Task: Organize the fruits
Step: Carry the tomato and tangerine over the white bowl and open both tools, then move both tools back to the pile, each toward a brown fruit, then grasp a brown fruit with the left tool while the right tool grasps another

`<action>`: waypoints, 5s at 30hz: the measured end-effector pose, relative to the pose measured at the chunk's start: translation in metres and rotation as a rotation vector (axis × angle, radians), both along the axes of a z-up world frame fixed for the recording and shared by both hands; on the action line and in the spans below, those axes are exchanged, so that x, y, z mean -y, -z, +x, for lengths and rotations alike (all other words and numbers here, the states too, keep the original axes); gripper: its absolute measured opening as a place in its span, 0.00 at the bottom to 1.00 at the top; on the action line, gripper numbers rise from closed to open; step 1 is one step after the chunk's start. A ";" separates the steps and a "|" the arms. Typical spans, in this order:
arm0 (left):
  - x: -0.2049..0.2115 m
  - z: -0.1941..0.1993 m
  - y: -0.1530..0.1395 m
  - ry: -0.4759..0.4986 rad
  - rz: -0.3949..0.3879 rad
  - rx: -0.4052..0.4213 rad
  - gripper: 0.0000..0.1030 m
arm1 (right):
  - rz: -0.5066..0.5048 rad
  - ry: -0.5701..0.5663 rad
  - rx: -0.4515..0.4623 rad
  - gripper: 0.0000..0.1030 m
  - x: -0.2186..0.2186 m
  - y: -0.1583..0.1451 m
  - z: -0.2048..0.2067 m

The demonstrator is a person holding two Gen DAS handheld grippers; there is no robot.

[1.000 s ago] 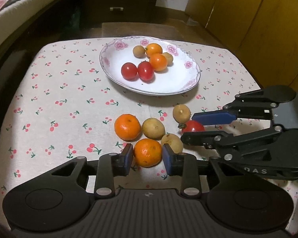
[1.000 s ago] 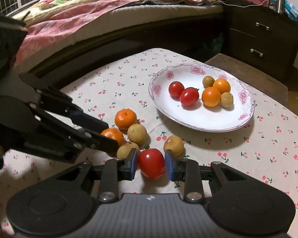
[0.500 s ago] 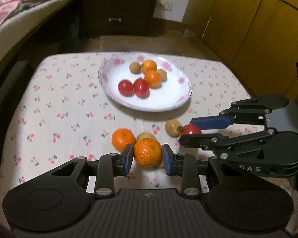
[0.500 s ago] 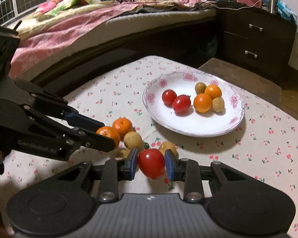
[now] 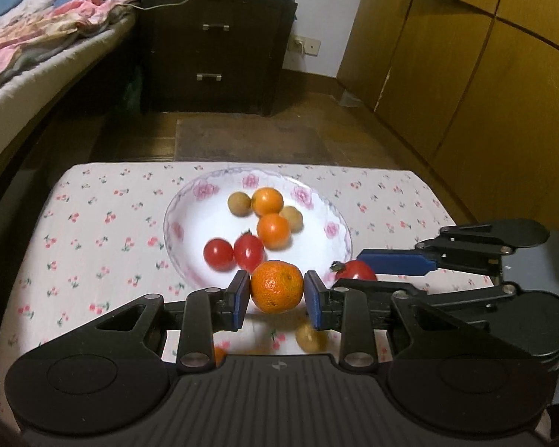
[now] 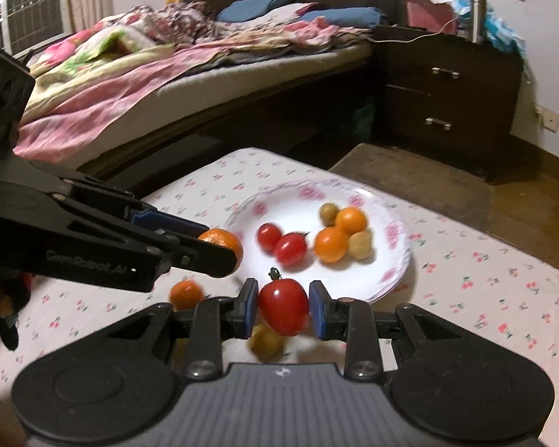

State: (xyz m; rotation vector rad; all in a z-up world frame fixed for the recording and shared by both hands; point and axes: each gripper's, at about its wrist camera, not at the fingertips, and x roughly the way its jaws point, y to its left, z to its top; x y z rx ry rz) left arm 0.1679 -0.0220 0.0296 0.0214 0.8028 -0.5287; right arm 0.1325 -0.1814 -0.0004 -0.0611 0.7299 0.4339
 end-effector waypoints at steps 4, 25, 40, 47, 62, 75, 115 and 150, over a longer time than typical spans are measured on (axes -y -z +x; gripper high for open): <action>0.004 0.009 0.003 -0.010 -0.003 0.001 0.38 | 0.004 0.034 0.013 0.54 0.008 -0.002 0.011; 0.015 0.029 0.016 -0.039 0.002 -0.024 0.39 | -0.020 0.076 0.025 0.54 0.011 0.013 0.045; 0.014 0.028 0.014 -0.044 -0.003 -0.024 0.39 | -0.009 0.080 0.030 0.54 0.013 0.014 0.047; 0.013 0.023 0.010 -0.042 -0.004 -0.010 0.39 | -0.007 0.081 0.031 0.54 0.013 0.011 0.044; -0.010 -0.036 0.003 -0.070 0.010 -0.030 0.49 | -0.022 0.036 0.026 0.54 0.007 -0.001 0.004; -0.004 -0.067 0.026 -0.079 0.028 -0.109 0.49 | -0.037 -0.044 -0.038 0.54 -0.010 0.013 -0.023; 0.006 -0.064 0.040 -0.069 0.091 -0.067 0.31 | -0.030 -0.096 -0.128 0.44 -0.022 0.036 -0.001; 0.011 -0.063 0.055 -0.061 0.124 -0.099 0.56 | 0.007 -0.126 -0.183 0.53 -0.048 0.054 0.023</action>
